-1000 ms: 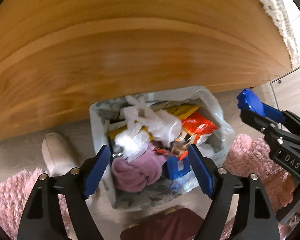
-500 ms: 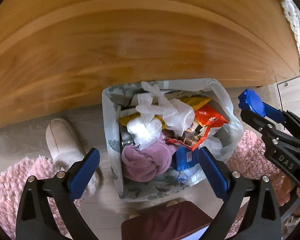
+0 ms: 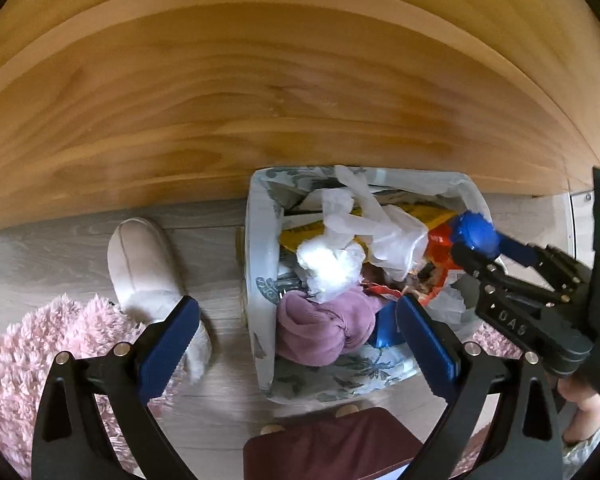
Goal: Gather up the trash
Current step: 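Open the left tool over the trash bag while the right tool releases the blue cap, then raise both open tools from the trash bag back toward the bed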
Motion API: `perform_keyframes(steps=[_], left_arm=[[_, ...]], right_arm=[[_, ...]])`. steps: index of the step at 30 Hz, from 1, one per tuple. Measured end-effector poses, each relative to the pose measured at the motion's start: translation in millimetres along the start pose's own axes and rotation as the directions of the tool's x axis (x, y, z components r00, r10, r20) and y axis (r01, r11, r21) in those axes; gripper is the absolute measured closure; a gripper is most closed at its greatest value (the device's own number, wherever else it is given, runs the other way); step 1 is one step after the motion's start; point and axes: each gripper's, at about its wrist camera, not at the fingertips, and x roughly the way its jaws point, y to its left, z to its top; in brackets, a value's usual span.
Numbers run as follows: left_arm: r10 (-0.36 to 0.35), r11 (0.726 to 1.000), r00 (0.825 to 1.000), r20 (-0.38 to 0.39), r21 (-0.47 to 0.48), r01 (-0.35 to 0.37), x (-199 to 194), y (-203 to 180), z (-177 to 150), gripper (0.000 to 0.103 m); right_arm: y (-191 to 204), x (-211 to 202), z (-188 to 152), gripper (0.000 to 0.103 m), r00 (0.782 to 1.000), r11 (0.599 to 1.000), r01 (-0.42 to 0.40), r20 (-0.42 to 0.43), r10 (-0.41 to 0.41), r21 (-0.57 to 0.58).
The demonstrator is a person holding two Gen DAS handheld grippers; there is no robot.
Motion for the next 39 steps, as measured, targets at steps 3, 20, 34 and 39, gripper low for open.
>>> perform_keyframes(steps=[3, 20, 34, 39], left_arm=[[-0.004, 1.0, 1.0, -0.002, -0.015, 0.004, 0.6, 4.2, 1.5, 0.008], [-0.008, 1.0, 1.0, -0.008, -0.028, 0.008, 1.5, 6.5, 1.2, 0.008], [-0.014, 1.0, 1.0, -0.009, -0.027, 0.014, 1.2, 7.0, 2.0, 0.008], [-0.02, 1.0, 1.0, -0.004, -0.012, 0.019, -0.5, 3.8, 1.8, 0.008]], right_arm=[[0.6, 4.3, 0.7, 0.051, 1.0, 1.0, 0.0, -0.015, 0.0, 0.008], [-11.0, 10.9, 7.5, 0.018, 0.999, 1.0, -0.021, -0.033, 0.021, 0.021], [-8.0, 9.8, 2.8, 0.008, 1.0, 1.0, -0.008, -0.002, 0.008, 0.023], [-3.2, 2.2, 2.1, 0.008, 1.0, 1.0, 0.009, 0.012, -0.009, 0.02]])
